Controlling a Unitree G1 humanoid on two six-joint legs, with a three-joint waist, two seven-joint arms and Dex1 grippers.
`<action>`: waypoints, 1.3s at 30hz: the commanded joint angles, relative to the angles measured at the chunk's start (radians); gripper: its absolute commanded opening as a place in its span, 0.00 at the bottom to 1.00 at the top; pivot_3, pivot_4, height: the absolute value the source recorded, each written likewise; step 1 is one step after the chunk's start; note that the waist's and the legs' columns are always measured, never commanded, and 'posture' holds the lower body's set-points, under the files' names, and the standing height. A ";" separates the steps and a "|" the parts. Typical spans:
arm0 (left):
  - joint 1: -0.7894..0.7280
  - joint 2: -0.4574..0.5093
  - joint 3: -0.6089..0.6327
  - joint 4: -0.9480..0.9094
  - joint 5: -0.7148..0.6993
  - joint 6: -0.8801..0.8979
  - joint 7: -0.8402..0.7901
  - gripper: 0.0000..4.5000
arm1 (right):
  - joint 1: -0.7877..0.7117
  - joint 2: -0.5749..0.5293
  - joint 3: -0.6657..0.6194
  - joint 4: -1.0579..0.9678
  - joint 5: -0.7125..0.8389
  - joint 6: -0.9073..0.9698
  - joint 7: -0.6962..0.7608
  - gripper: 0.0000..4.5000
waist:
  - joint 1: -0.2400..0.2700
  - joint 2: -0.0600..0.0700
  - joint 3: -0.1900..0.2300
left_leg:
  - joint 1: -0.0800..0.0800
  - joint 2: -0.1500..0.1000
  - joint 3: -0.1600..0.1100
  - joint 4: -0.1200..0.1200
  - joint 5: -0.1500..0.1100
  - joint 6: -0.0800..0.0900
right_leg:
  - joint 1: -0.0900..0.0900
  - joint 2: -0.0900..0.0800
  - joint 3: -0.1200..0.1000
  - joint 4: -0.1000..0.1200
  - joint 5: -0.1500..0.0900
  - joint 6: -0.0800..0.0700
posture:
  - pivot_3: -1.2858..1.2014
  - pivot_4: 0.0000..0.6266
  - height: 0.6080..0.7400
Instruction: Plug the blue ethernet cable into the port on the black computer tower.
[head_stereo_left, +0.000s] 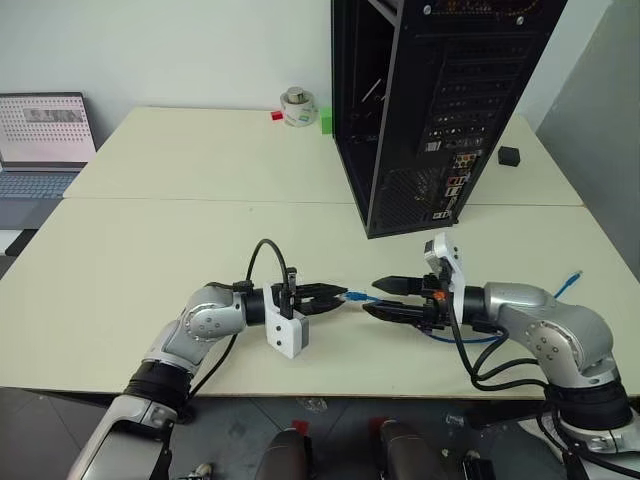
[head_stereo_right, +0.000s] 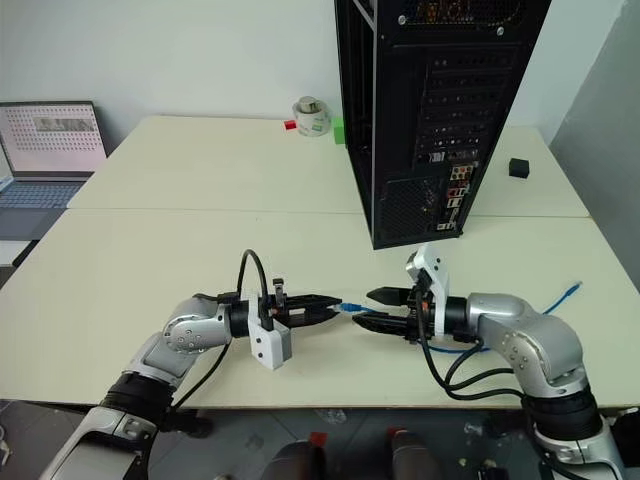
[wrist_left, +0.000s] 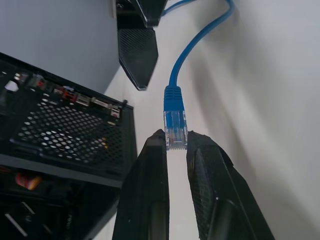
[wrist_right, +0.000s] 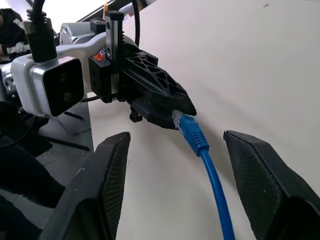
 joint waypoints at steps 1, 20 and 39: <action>-0.014 0.007 0.009 -0.006 0.023 -0.038 0.069 0.06 | 0.000 0.022 -0.002 -0.014 0.022 -0.011 -0.023 0.70 | -0.001 0.000 0.000 | 0.000 0.000 0.000 0.000 0.000 0.000 | 0.000 0.000 0.000 0.000 0.000 0.000 | 0.52 0.24 1.00; -0.032 0.028 -0.030 -0.011 0.063 -0.055 0.149 0.06 | -0.041 0.076 0.002 0.058 0.027 -0.024 -0.030 0.29 | -0.001 0.000 0.000 | 0.000 0.000 0.000 0.000 0.000 0.000 | 0.000 0.000 -0.001 0.000 0.000 0.000 | 0.52 0.24 1.00; -0.018 0.036 -0.066 -0.009 0.015 -0.031 0.154 0.24 | -0.066 0.075 -0.020 0.084 0.074 0.003 -0.031 0.00 | -0.002 0.000 0.000 | 0.000 0.000 -0.001 0.000 0.000 0.000 | 0.000 0.000 -0.001 0.000 0.000 0.000 | 0.52 0.24 1.00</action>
